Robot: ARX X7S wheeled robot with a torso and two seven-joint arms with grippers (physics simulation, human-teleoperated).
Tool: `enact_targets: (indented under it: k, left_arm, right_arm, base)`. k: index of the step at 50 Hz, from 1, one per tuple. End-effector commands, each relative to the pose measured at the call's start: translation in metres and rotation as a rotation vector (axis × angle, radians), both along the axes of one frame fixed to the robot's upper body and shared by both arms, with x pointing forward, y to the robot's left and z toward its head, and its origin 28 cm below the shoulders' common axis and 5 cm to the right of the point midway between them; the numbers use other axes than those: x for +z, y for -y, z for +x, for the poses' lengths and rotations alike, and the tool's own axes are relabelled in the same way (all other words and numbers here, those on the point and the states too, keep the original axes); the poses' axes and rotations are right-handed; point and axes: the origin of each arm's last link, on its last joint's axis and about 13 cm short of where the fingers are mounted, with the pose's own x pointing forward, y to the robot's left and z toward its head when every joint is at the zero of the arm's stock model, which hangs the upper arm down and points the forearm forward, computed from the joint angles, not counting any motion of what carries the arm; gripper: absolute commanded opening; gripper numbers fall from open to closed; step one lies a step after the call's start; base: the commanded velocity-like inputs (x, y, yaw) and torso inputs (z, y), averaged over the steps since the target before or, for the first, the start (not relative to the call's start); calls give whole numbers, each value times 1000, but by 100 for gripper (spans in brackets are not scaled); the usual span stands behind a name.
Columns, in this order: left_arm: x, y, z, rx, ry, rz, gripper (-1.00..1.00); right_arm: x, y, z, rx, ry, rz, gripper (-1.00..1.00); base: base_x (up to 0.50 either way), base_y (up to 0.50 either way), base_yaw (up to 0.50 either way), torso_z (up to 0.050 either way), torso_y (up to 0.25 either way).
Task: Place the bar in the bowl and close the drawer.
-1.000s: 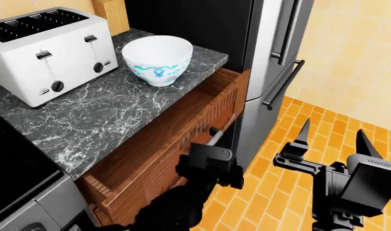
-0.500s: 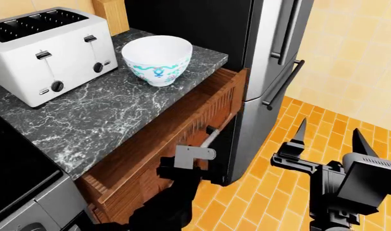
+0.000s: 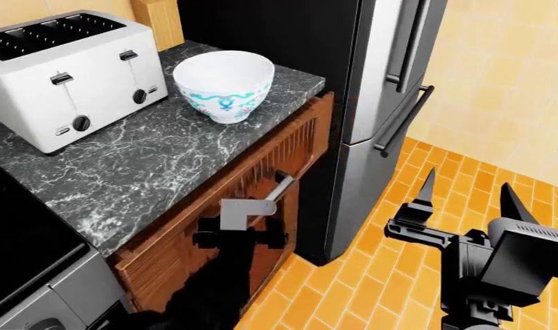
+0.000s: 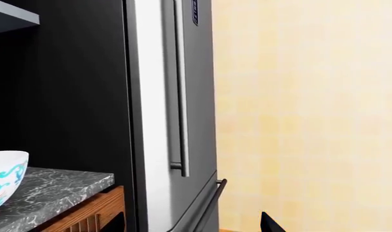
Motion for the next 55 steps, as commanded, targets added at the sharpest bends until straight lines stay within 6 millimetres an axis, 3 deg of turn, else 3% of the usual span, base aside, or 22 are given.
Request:
enact_targets:
  k: [1, 17, 55]
  left_arm:
    - [-7, -32, 6, 249, -49, -45, 100]
    - [-17, -50, 0, 504, -76, 18, 100]
    - [-17, -77, 3, 708, -39, 112, 100]
  right_arm:
    - [1, 0, 0, 4, 1, 1, 100]
    - [0, -2, 1, 10, 1, -1, 100]
    - [1, -3, 0, 21, 3, -7, 100]
  base:
    - [0, 0, 0, 0, 0]
    - [0, 0, 0, 0, 0]
    - [0, 0, 0, 0, 0]
